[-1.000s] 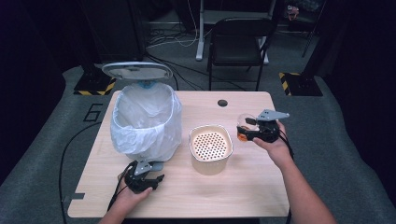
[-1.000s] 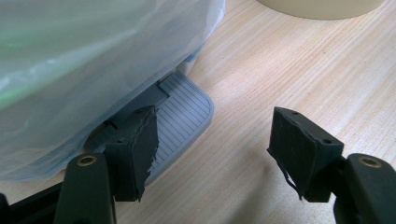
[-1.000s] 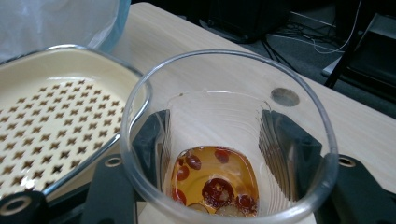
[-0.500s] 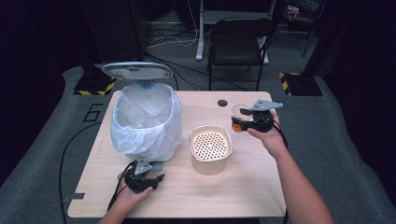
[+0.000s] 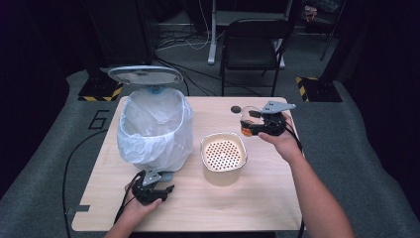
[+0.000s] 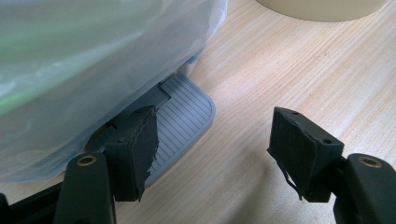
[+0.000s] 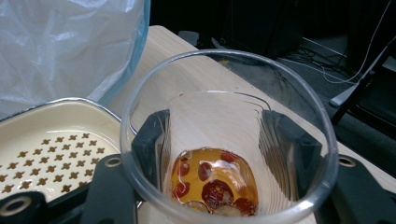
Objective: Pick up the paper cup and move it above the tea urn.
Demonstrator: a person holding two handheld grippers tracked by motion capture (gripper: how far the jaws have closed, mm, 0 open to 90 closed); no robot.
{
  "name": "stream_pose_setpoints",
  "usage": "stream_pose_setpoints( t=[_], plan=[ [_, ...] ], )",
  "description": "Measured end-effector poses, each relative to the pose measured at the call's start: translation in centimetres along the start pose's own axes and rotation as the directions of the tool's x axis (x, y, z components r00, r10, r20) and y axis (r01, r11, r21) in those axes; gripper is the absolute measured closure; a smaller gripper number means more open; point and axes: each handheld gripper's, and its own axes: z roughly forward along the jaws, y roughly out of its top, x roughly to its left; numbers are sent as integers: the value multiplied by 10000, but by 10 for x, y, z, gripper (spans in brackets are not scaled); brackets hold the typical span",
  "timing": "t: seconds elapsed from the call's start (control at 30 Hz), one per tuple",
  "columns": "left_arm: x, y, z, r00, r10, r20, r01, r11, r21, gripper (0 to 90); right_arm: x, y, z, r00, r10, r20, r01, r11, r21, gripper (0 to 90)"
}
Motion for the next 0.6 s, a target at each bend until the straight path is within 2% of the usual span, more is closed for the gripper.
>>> stream_pose_setpoints(
  t=[0.27, 0.6],
  plan=[
    [1, 0, -1, 10000, 46, 3, -46, 10000, 62, 324, 3, 11, -3, 9993, -326, -193, 323, 9994, -160, 438],
    [0, 0, 0, 10000, 37, 5, -37, 10000, 6, 324, 16, 26, -7, 9906, -1334, -293, 1331, 9910, -119, 439]
  ],
)
